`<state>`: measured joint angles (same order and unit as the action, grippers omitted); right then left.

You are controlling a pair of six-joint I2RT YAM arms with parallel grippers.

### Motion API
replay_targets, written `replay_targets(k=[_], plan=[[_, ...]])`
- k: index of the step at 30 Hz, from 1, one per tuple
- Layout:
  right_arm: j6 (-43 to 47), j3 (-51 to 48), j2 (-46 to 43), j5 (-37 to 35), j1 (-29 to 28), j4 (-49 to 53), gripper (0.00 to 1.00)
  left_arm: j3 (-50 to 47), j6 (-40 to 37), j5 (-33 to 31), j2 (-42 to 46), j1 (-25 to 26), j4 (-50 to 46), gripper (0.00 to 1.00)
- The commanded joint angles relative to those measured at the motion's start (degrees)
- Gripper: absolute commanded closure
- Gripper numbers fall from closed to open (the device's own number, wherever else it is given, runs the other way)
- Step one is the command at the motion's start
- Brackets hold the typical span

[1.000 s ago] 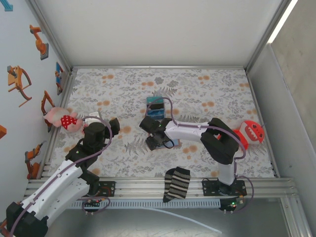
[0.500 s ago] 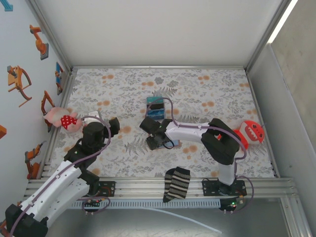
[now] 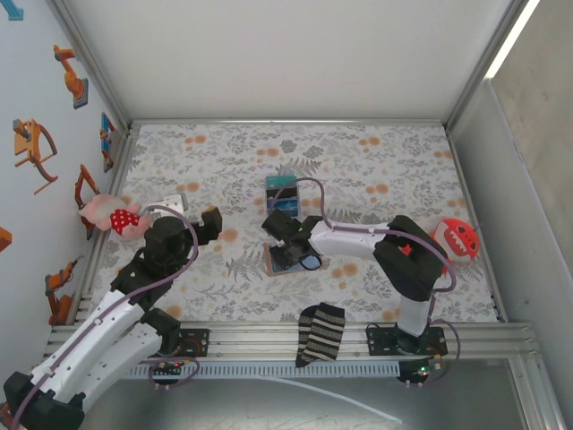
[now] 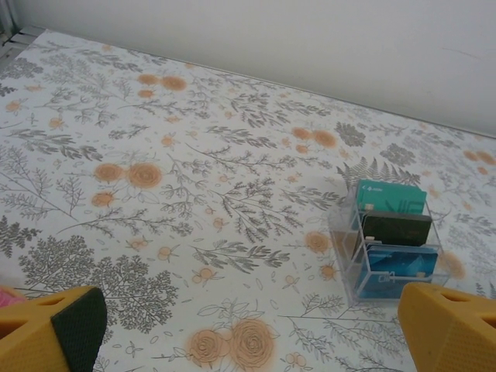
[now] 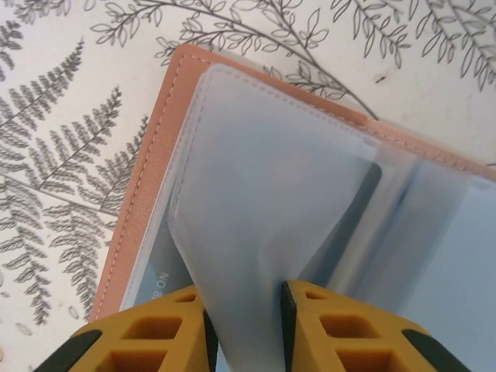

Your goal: Take the credit cards out of the card holder

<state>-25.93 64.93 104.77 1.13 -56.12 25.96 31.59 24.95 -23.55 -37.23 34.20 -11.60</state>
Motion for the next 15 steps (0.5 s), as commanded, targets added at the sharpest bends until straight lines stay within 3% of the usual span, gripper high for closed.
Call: replay_targets(k=[1,7,15], plan=[[-0.7,-1.0,-3.8,0.4,-0.2,0.0,0.73,2.1,-1.2,-0.1,-0.7,1.0,0.2,0.03],[-1.9,-0.1,-4.3,-4.6,-0.2,3.3,0.66,3.0,-1.1,0.5,-3.5,1.3,1.8,0.03],[-3.2,0.2,-5.2,-8.3,-0.1,5.2,0.64,4.1,-1.2,1.3,-5.6,1.4,3.1,0.03]])
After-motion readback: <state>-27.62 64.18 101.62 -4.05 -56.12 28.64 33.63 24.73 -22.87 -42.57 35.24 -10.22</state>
